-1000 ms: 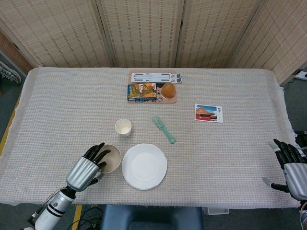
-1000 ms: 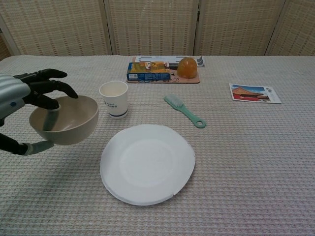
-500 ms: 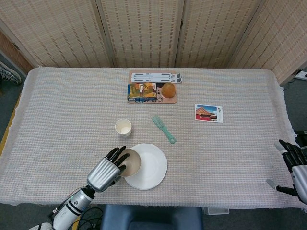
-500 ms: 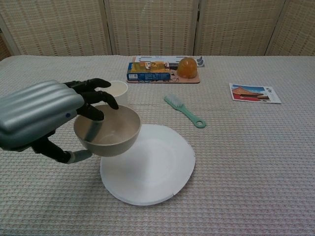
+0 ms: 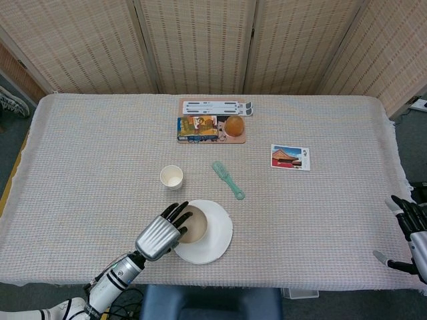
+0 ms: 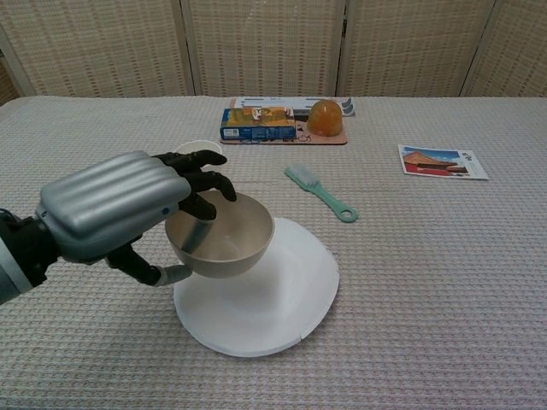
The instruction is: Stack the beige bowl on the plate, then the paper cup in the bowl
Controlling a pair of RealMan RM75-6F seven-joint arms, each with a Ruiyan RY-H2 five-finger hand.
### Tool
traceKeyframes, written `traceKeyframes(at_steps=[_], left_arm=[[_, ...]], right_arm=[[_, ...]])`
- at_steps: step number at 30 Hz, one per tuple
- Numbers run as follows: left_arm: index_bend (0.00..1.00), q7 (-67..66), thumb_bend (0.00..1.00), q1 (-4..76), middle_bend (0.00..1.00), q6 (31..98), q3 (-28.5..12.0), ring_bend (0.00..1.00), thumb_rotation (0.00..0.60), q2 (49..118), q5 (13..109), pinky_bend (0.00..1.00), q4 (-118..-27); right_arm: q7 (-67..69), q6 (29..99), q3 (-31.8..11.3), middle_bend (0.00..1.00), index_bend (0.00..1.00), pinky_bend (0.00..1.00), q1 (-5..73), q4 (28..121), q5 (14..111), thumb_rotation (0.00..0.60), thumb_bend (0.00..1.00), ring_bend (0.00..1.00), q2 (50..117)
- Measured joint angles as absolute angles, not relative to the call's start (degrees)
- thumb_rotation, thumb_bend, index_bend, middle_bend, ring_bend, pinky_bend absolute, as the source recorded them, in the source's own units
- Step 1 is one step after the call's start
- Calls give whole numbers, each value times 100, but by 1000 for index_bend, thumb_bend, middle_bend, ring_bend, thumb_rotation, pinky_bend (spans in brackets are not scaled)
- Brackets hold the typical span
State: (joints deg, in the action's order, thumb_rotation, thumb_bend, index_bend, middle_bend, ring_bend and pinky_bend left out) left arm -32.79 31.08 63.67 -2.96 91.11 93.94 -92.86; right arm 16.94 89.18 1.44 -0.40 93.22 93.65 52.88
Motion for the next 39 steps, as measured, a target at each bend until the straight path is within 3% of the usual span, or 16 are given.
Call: traceKeyframes(at_steps=[39], left_arm=[[657,-2509,293,3621,253,6145,-202,20,600,9971,9269,198,-8169]], right_arm=[[2083,8938,138,0,0,0,-66,9191,9307,600,132,0,5202]])
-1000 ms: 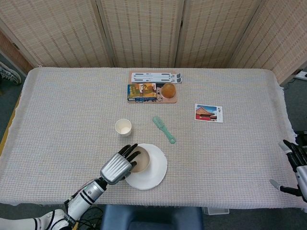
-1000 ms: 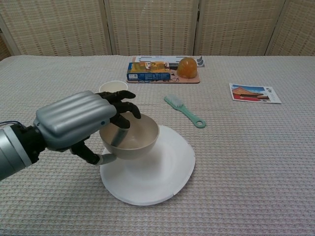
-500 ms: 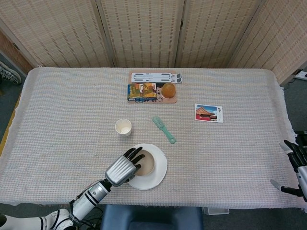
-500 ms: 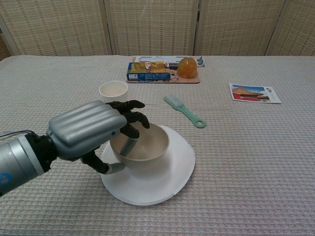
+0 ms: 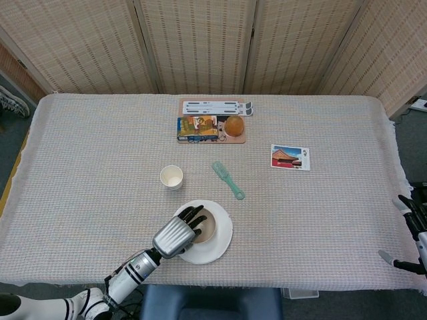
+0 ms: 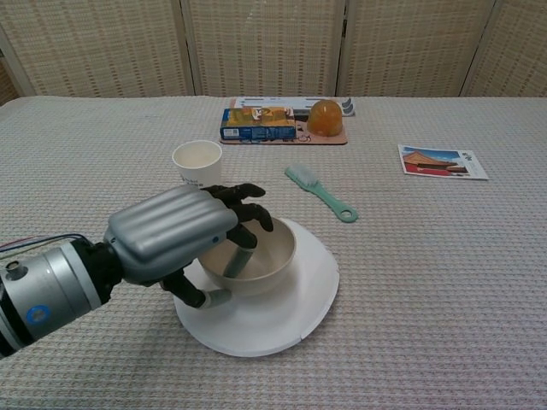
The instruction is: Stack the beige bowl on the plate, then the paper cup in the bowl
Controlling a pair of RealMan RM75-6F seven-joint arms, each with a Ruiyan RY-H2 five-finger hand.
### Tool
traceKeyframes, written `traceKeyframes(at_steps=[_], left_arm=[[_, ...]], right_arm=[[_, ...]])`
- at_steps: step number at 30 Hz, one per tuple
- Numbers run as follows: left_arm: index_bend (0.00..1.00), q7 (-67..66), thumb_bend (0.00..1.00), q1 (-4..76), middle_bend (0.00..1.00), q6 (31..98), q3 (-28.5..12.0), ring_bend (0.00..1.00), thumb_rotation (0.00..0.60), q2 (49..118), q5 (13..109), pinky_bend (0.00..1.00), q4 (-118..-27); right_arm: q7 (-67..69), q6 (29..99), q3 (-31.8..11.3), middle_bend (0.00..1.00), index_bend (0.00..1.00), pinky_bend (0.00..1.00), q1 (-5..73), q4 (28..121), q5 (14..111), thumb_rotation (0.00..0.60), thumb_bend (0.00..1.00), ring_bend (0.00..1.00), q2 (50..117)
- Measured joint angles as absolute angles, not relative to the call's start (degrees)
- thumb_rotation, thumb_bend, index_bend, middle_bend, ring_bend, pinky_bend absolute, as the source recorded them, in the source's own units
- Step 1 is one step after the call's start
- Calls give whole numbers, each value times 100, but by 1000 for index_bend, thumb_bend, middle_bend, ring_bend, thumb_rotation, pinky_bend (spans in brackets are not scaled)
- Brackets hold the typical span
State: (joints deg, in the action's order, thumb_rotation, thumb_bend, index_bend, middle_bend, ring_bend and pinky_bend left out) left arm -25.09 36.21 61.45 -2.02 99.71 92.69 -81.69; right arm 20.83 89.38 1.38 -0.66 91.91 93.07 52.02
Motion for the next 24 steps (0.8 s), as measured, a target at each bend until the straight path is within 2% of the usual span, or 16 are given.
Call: traceKeyframes(at_steps=[4,15,24], left_arm=[[643,-2502,287,3642,253,6150,-184,20,600,10007,9270,198,-8150],[401,-2488,227,3671,253,6216,-160,20,600,10037,9269,198,-8165],[293,-2852,204,3616,252,6203,-171,19,600,9925,9072,196,-8549]], right_arm=[[2108,8940,136,0,0,0,-65,9180,9308,600,132,0,5200],[2175,9023,141,0,0,0,-100,9147,9343,600,138,0,5193],[2153,9044,115,0,0,0,-111,9136,9301,600,141,0,5213]])
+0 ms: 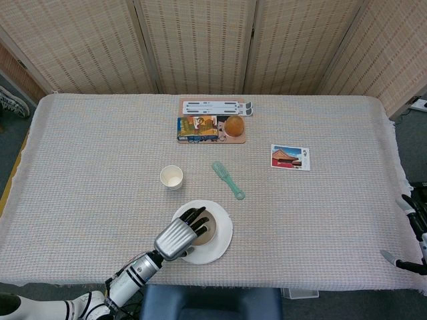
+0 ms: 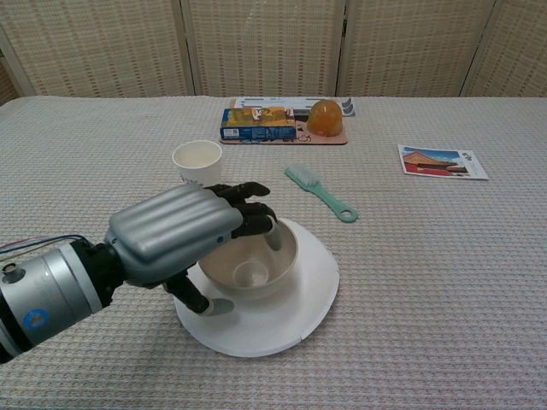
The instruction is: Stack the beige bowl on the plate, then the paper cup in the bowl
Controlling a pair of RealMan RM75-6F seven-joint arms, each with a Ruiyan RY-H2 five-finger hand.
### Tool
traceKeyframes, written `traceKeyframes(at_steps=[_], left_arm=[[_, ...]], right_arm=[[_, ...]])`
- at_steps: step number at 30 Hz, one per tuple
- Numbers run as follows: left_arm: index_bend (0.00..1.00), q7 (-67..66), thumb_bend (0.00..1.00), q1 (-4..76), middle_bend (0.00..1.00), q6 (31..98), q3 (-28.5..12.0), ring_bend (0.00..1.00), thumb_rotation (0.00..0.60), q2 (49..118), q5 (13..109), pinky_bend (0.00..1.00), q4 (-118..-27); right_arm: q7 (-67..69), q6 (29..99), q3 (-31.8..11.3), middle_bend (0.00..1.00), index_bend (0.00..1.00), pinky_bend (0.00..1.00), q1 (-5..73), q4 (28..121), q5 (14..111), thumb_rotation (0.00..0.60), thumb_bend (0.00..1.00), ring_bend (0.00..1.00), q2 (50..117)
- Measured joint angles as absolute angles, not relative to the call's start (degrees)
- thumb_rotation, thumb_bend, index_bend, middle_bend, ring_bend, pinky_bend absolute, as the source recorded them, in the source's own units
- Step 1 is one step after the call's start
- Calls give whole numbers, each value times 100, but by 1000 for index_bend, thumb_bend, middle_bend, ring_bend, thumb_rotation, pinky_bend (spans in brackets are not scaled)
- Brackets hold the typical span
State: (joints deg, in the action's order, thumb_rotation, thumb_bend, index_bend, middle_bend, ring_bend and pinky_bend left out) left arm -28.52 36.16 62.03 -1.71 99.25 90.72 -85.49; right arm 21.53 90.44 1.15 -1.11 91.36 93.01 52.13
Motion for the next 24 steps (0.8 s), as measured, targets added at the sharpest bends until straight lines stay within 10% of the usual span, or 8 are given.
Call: traceKeyframes(at_steps=[24], left_arm=[[183,-3748,202,3523,242,6100,-864,19,600,7674,7545,175,-10865]], right_arm=[[1770,8750,43,0,0,0,-17,9309,9059,600,144,0,5277]])
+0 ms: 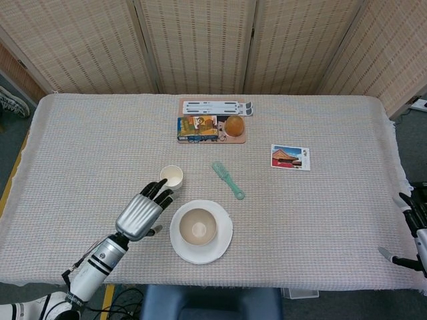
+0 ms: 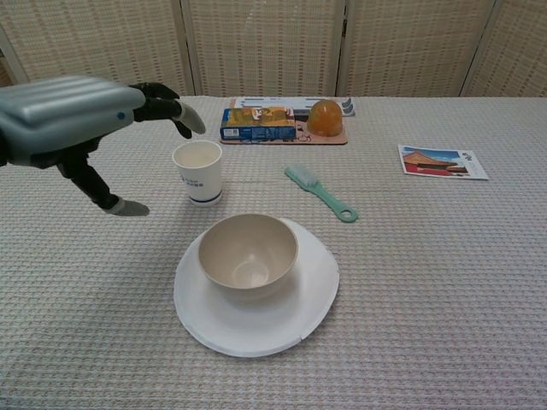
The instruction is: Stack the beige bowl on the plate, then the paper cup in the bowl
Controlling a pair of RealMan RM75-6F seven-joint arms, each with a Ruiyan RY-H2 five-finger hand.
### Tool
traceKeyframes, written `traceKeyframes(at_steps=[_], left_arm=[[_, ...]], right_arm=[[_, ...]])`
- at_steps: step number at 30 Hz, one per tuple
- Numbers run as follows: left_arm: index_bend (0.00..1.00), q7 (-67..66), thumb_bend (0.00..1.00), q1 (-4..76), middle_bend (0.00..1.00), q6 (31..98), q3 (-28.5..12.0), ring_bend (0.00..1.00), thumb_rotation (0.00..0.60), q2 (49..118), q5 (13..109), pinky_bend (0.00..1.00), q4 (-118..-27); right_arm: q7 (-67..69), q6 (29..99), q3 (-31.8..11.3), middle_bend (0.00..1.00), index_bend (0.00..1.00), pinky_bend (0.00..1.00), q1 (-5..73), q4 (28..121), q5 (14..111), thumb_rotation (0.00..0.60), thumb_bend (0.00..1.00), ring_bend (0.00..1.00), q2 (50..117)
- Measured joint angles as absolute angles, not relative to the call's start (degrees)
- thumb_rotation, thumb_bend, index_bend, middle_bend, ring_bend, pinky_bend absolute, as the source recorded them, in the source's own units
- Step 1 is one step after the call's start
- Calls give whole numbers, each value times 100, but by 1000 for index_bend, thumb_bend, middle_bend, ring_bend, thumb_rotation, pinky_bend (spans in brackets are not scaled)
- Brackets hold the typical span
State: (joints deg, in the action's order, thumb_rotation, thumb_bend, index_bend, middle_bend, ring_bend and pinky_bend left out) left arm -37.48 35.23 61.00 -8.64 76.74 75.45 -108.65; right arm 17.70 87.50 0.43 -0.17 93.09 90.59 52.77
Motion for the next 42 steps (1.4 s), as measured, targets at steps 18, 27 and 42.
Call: traceKeyframes(at_steps=[18,27,42], left_arm=[[280,-2628,201,4922,218,4259,-1415,3,600,7358,6485,173,-9420],[269,-2246,201,5502,217,3348,-1385,2,600,7435,6202,173,-8788],[260,-1569,201,6375,211,2528,-1161,2,600,7716,6507,172,-7559]], right_arm=[[1445,8384,-136,0,0,0,97,9382,8533,600,144,0,5355],[1290,8246,-228,0,0,0,147,9410,8296,600,144,0,5387],[1125,7985,-345,0,0,0,250,9375,8016,600,144,0,5456]])
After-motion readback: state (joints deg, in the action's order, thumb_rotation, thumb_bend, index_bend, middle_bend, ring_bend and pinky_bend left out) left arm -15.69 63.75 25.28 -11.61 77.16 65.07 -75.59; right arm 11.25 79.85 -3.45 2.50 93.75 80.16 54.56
